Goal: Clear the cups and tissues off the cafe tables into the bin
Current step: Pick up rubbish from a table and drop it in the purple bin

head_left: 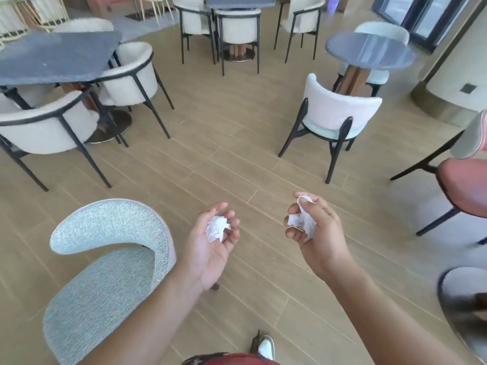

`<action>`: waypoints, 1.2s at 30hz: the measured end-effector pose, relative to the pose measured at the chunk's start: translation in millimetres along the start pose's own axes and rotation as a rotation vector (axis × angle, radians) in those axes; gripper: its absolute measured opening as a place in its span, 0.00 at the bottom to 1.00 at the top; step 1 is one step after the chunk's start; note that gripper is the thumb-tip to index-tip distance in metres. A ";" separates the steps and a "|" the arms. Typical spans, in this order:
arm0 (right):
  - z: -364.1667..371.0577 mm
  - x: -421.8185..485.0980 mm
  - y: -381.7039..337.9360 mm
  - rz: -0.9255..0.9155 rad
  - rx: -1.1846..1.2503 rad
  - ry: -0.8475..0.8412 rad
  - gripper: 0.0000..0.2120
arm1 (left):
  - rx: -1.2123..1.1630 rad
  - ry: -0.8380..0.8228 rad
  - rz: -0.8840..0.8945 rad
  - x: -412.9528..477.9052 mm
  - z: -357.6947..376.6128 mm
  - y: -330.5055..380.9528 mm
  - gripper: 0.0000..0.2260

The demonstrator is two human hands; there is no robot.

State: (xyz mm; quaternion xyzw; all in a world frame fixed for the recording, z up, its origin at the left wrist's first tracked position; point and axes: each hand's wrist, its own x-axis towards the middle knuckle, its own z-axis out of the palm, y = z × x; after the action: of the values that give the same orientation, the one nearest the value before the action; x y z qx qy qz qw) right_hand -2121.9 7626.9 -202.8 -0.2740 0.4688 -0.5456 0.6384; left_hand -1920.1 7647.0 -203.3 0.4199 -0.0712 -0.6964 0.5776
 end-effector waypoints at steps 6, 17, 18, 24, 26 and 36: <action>-25.3 63.1 -24.4 0.023 0.005 0.044 0.09 | 0.029 0.006 -0.020 63.8 48.4 -5.2 0.08; 5.8 270.6 -63.8 0.032 0.002 0.081 0.12 | 0.035 -0.020 -0.030 267.4 119.7 50.0 0.07; 14.9 293.8 -70.3 0.032 0.004 0.086 0.14 | 0.038 -0.020 -0.035 288.9 127.8 61.8 0.07; 71.3 421.0 -110.3 -0.009 0.030 0.062 0.16 | 0.086 -0.047 -0.022 407.0 175.5 141.4 0.08; 82.9 453.4 -117.7 0.005 0.054 0.059 0.14 | 0.101 -0.049 -0.025 436.9 189.3 160.2 0.08; 102.8 638.8 -144.6 0.047 0.077 0.079 0.11 | 0.085 -0.056 -0.050 604.5 258.9 213.1 0.08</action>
State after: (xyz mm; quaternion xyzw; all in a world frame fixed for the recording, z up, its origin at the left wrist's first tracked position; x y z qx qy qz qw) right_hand -2115.5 6964.5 -227.4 -0.2163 0.4785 -0.5586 0.6420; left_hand -1922.1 6955.9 -217.7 0.4260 -0.1066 -0.7185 0.5394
